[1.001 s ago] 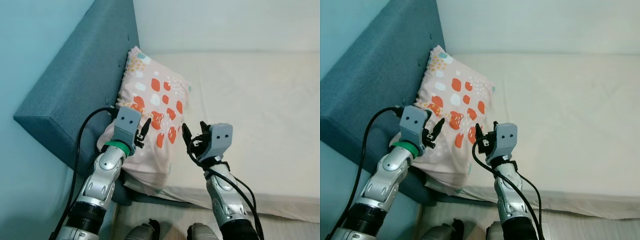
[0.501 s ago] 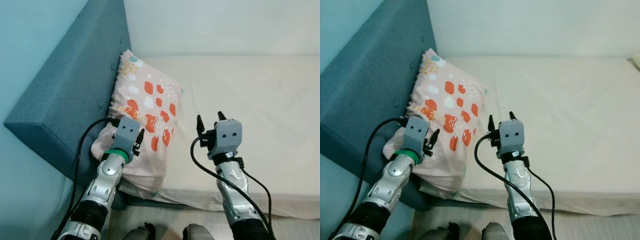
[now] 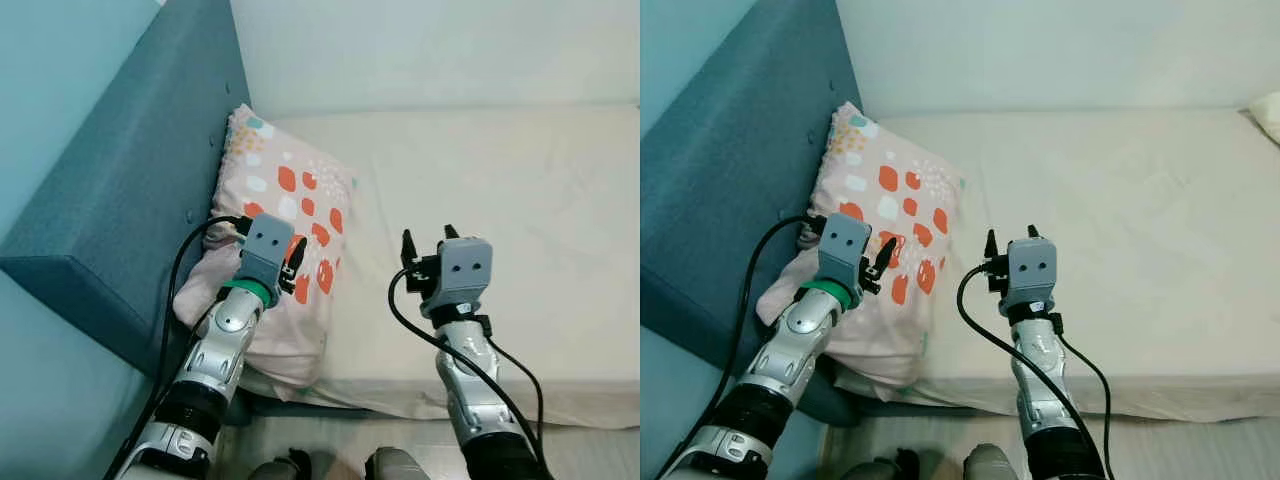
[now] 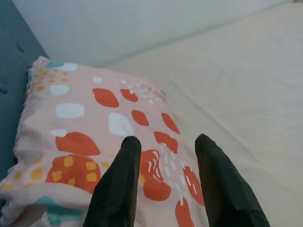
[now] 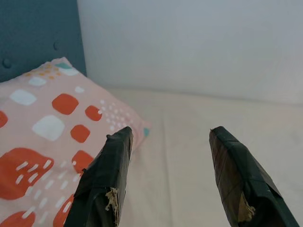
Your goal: Clean up the room
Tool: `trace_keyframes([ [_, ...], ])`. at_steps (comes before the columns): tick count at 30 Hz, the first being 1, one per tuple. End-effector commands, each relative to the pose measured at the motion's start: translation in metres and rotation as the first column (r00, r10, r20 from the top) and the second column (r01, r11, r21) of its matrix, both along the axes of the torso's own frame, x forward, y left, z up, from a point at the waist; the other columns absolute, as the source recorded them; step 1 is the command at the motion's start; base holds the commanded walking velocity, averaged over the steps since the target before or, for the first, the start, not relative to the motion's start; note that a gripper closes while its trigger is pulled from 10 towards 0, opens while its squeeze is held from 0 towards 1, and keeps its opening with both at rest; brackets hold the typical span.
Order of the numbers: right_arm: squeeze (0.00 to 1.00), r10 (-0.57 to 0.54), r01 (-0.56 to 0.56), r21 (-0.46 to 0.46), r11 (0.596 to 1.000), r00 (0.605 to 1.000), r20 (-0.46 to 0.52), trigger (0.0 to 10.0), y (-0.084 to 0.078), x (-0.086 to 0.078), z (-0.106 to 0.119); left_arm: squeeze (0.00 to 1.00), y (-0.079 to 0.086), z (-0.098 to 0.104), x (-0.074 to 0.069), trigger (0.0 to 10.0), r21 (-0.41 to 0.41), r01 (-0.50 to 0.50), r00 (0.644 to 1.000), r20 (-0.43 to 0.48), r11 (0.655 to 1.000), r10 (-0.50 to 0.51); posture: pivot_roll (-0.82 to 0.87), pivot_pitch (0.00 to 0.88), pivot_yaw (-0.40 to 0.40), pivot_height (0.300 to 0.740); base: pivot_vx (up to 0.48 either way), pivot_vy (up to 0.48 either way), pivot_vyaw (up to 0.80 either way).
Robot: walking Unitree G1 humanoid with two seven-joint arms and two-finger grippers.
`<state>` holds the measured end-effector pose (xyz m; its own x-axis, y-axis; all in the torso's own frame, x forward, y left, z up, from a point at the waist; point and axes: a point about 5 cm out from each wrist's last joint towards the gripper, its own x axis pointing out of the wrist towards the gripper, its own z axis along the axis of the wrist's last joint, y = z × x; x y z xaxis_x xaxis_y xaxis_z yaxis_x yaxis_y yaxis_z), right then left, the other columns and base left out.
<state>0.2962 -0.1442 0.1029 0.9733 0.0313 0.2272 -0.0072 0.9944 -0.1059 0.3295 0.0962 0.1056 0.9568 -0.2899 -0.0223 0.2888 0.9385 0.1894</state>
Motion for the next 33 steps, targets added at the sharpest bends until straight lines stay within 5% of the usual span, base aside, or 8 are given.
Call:
trace_keyframes([
  [1, 0.0, 0.003, -0.003, 0.003, 1.0, 1.0, -0.021, 10.0, 0.0032, -0.001, -0.0045, 0.0, 0.0008, -0.0059, -0.0023, 10.0, 0.005, 0.01, 1.0, -0.012, 1.0, -0.01, -0.13, 0.0, 0.079, 0.74, 0.0, -0.251, 0.0],
  [13, 0.0, -0.01, 0.01, 0.014, 1.0, 0.999, -0.037, 10.0, -0.0014, -0.0013, -0.0085, 0.0, -0.0026, -0.0062, -0.0039, 10.0, 0.0, 0.03, 0.999, -0.019, 1.0, -0.03, -0.13, 0.0, 0.085, 0.74, 0.0, -0.259, 0.0],
  [33, 0.0, -0.006, 0.006, 0.018, 1.0, 0.999, -0.044, 10.0, -0.0015, -0.001, -0.0104, 0.0, -0.0013, -0.0095, -0.0029, 10.0, -0.02, 0.028, 0.999, -0.043, 0.999, -0.029, -0.12, 0.0, 0.082, 0.74, 0.0, 0.0, 0.0],
])
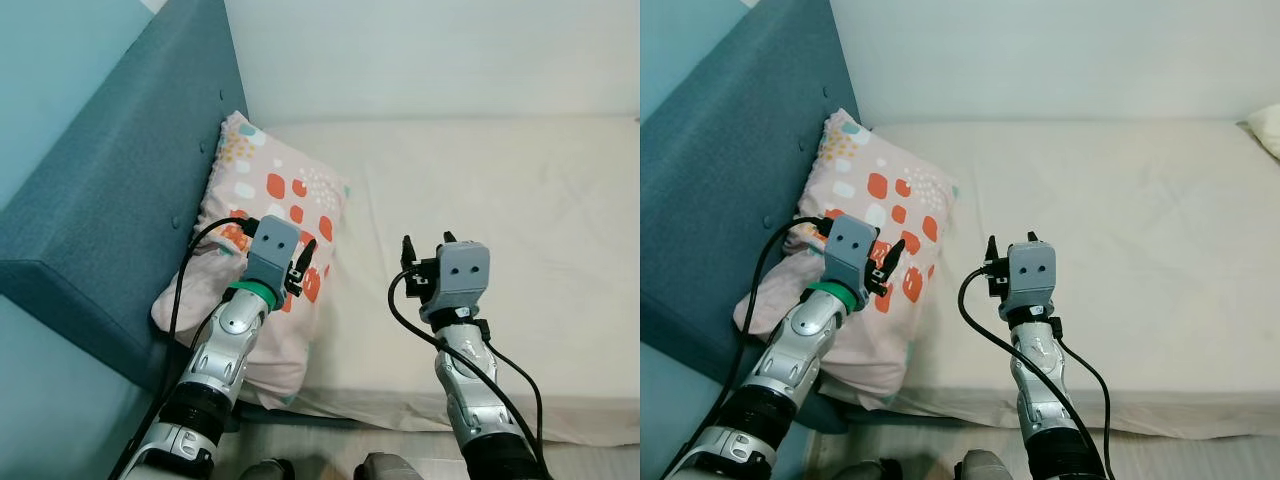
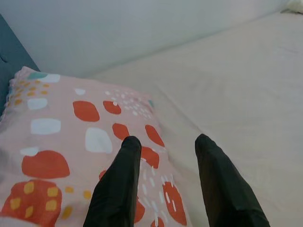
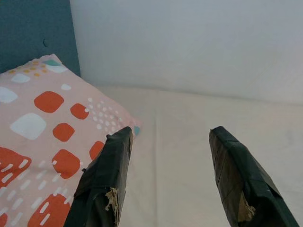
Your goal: Clean up the room
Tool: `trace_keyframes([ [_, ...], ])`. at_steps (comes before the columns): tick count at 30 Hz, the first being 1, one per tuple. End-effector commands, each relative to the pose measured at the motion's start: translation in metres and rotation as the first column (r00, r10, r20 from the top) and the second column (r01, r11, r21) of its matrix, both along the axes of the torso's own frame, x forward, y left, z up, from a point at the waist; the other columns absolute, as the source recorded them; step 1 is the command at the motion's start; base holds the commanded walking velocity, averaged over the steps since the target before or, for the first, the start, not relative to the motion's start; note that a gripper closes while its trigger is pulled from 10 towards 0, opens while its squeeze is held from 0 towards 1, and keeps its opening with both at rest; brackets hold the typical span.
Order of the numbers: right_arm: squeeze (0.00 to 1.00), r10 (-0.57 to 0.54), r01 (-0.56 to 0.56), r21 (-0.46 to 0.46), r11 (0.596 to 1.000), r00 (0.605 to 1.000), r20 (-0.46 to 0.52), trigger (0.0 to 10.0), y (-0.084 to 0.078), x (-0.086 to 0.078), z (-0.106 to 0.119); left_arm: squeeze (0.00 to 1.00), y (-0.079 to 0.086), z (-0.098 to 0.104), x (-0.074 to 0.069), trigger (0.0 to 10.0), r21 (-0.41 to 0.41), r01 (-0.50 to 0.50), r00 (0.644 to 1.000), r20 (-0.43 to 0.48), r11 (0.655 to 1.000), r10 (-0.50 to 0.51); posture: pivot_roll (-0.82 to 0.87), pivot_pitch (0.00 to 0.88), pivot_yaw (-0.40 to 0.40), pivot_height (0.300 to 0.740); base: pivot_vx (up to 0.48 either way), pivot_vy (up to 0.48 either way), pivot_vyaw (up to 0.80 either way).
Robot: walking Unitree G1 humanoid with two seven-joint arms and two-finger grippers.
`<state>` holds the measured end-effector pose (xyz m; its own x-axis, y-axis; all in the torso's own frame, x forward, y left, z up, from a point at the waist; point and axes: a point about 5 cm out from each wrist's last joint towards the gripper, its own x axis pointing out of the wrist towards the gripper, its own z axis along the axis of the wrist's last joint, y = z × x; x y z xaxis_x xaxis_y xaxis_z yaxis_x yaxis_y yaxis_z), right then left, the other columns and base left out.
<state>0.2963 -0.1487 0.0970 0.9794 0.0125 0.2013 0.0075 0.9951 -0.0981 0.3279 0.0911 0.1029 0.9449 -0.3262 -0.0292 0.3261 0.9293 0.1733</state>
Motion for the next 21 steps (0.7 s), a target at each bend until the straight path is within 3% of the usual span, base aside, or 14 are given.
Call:
trace_keyframes([
  [1, 0.0, 0.012, -0.012, 0.013, 1.0, 1.0, -0.018, 10.0, 0.0031, -0.001, -0.0046, 0.0, 0.0032, -0.0075, -0.0014, 10.0, -0.013, -0.006, 0.999, -0.041, 1.0, 0.006, -0.12, 0.0, 0.082, 0.74, 0.0, 0.0, 0.0],
  [5, 0.0, 0.013, -0.013, 0.021, 1.0, 1.0, -0.023, 10.0, 0.0032, -0.0007, -0.0048, 0.0, 0.0018, -0.0065, -0.0012, 10.0, -0.009, -0.002, 0.999, -0.037, 1.0, 0.002, -0.12, 0.0, 0.081, 0.74, 0.0, 0.0, -0.2],
  [12, 0.0, 0.014, -0.013, 0.025, 1.0, 0.999, -0.033, 10.0, 0.0031, -0.001, -0.006, 0.0, 0.0006, -0.0047, -0.0014, 10.0, -0.005, 0.015, 1.0, -0.02, 1.0, -0.016, -0.13, 0.0, 0.081, 0.74, 0.0, 0.0, -0.64],
  [21, 0.0, 0.015, -0.015, 0.011, 1.0, 0.999, -0.042, 10.0, 0.0036, -0.0007, -0.0074, 0.0, -0.0004, -0.0045, -0.0019, 10.0, -0.004, 0.034, 0.999, -0.021, 0.999, -0.034, -0.12, 0.0, 0.081, 0.74, 0.0, 0.0, 0.0],
])
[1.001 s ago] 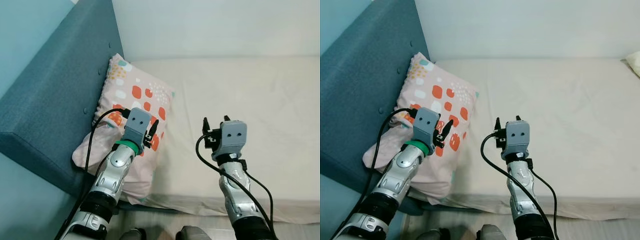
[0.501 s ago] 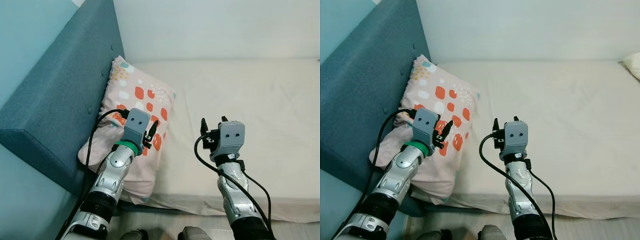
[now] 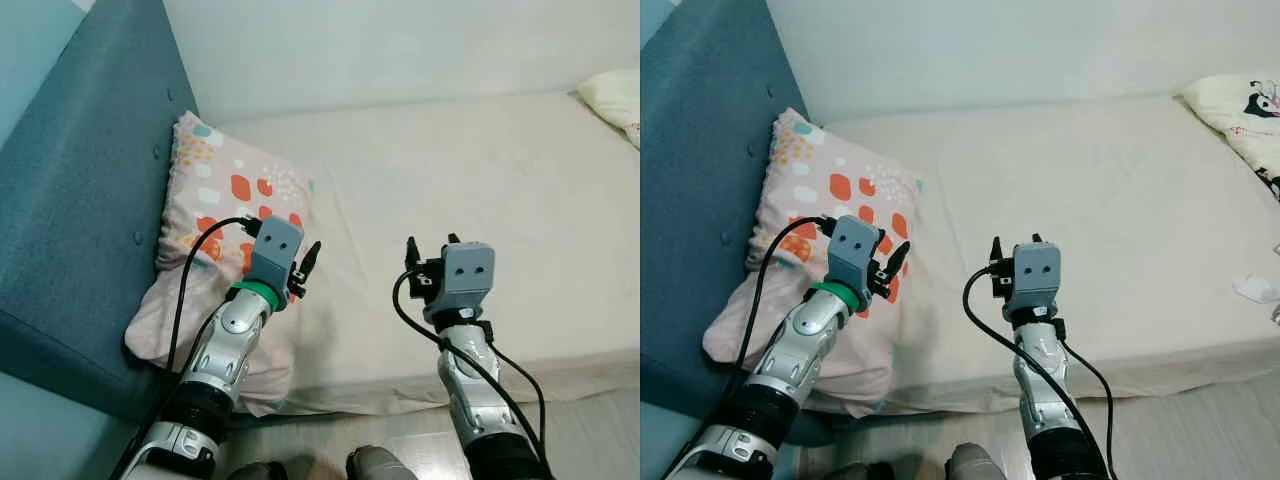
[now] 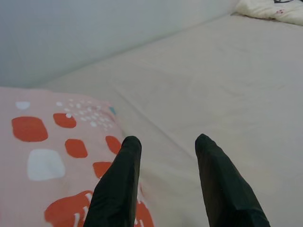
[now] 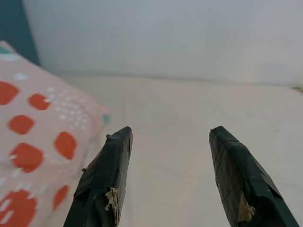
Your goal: Clean up the room
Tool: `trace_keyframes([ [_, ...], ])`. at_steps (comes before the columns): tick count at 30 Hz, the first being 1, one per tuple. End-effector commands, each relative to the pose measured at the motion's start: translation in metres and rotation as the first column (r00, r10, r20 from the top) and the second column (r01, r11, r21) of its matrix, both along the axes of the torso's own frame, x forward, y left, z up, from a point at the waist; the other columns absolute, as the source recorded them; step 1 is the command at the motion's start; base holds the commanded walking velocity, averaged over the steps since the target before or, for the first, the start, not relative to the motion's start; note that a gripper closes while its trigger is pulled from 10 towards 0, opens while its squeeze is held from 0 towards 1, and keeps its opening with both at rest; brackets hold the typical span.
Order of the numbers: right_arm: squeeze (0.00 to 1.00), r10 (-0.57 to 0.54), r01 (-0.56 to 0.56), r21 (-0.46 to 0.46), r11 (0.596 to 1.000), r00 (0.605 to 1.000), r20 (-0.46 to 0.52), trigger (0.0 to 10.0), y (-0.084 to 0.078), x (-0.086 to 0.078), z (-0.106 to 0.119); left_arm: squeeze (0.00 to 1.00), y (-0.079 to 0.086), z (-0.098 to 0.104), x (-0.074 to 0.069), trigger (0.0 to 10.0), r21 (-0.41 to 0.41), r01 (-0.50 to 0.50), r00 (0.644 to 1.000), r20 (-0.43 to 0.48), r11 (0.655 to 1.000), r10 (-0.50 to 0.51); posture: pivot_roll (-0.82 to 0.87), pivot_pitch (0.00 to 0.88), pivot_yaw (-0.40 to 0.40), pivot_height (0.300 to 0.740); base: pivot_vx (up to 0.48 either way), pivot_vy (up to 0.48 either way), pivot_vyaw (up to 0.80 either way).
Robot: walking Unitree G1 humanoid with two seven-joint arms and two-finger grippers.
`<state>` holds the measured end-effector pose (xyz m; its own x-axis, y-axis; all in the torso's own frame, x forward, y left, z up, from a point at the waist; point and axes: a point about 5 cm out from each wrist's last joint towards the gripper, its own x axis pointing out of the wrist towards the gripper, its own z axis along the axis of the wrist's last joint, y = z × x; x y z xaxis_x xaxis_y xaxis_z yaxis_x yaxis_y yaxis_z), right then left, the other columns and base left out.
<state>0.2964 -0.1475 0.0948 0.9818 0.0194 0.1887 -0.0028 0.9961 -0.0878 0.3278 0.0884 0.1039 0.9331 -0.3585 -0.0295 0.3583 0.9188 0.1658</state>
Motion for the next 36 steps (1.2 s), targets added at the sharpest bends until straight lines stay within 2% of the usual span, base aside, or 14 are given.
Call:
trace_keyframes([
  [1, 0.0, 0.007, -0.007, 0.0, 1.0, 1.0, -0.03, 10.0, 0.0026, -0.0008, -0.0055, 0.0, 0.0022, -0.0054, -0.0018, 10.0, 0.006, 0.003, 1.0, -0.018, 1.0, -0.003, -0.12, 0.0, 0.081, 0.74, 0.0, 0.0, 0.0],
  [9, 0.0, 0.012, -0.012, 0.002, 1.0, 0.999, -0.032, 10.0, 0.0033, -0.0007, -0.0059, 0.0, 0.002, -0.0031, -0.0023, 10.0, 0.011, 0.007, 1.0, 0.004, 1.0, -0.007, -0.12, 0.0, 0.082, 0.74, 0.0, -0.061, 0.0],
  [21, 0.0, 0.013, -0.012, 0.016, 1.0, 0.999, -0.039, 10.0, 0.0032, 0.0005, -0.0069, 0.0, 0.0012, -0.0025, -0.0023, 10.0, 0.012, 0.02, 1.0, 0.015, 1.0, -0.02, -0.12, 0.0, 0.083, 0.74, 0.0, -0.368, 0.0],
  [28, 0.0, 0.013, -0.012, 0.023, 1.0, 0.999, -0.045, 10.0, 0.0037, 0.0021, -0.0069, 0.0, 0.0007, -0.0026, -0.0014, 10.0, 0.013, 0.022, 1.0, 0.014, 1.0, -0.022, -0.12, 0.0, 0.083, 0.74, 0.0, -0.37, -0.67],
  [36, 0.0, 0.013, -0.012, 0.011, 1.0, 0.999, -0.049, 10.0, 0.0033, 0.003, -0.0074, 0.0, 0.0003, -0.0023, -0.0008, 10.0, 0.015, 0.024, 1.0, 0.017, 1.0, -0.024, -0.12, 0.0, 0.084, 0.74, 0.0, -0.33, 0.0],
])
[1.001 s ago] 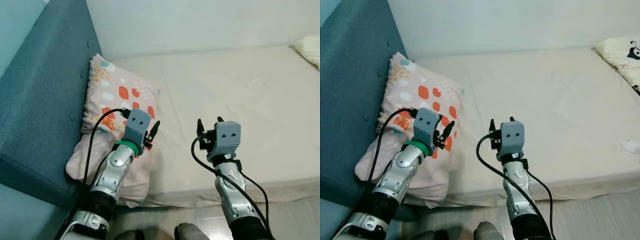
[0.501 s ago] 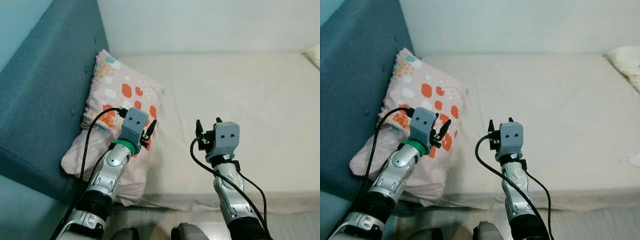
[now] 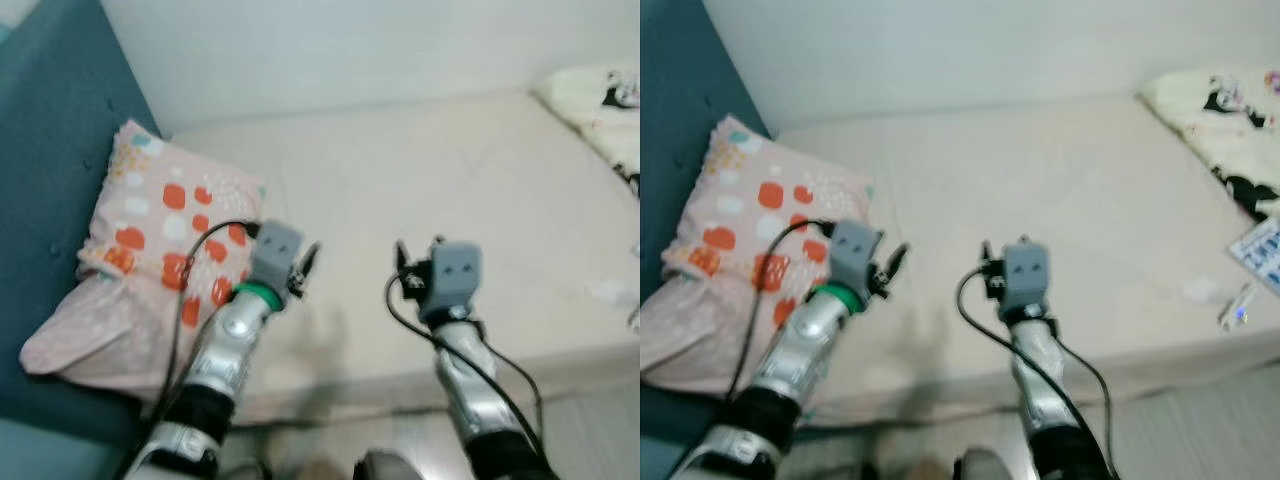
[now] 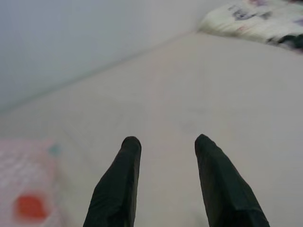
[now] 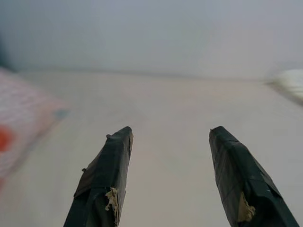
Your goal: Clean up the room
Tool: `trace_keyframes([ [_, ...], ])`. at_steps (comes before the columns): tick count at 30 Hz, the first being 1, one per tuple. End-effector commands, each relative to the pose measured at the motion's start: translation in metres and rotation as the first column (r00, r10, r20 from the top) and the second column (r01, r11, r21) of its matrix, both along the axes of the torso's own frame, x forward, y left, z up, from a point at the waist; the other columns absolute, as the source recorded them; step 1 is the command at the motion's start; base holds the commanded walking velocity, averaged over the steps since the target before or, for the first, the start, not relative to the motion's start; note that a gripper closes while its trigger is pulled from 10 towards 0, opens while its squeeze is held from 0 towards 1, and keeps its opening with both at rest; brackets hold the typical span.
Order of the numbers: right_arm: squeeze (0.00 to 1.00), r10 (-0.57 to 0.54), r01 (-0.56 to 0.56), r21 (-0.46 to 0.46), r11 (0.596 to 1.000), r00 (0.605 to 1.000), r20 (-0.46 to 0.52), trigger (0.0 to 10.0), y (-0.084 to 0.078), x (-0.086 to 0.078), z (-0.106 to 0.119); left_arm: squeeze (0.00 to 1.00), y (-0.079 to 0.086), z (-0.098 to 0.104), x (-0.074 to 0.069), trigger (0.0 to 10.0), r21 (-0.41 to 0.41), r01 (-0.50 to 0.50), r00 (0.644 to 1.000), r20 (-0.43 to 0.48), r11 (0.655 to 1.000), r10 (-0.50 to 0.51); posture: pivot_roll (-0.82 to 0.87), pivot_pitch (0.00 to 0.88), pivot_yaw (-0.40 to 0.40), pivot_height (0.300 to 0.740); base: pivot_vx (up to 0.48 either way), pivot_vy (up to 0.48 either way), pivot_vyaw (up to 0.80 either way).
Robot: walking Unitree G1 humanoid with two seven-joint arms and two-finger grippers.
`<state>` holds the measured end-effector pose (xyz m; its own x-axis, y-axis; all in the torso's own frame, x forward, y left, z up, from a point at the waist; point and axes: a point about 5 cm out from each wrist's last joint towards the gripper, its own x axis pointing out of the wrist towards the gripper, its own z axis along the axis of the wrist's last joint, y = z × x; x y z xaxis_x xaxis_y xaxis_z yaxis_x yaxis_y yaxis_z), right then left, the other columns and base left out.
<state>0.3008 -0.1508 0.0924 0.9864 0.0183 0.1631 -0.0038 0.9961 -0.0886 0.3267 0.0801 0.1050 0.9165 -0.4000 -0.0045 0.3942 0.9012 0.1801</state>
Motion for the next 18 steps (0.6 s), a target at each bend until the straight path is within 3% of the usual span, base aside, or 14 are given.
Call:
trace_keyframes([
  [1, 0.0, 0.014, -0.014, 0.012, 1.0, 1.0, -0.024, 10.0, 0.0064, -0.0013, -0.0051, 0.0, 0.0086, -0.0034, 0.0004, 10.0, 0.012, -0.021, 1.0, -0.011, 1.0, 0.021, -0.12, 0.0, 0.084, 0.74, 0.0, -0.326, 0.0],
  [18, 0.0, 0.028, -0.027, 0.014, 1.0, 0.999, -0.02, 10.0, 0.0094, -0.0011, -0.0049, 0.0, 0.0092, -0.004, 0.001, 10.0, 0.018, -0.027, 1.0, -0.007, 0.999, 0.028, -0.12, 0.0, 0.087, 0.74, 0.0, -0.316, 0.0],
])
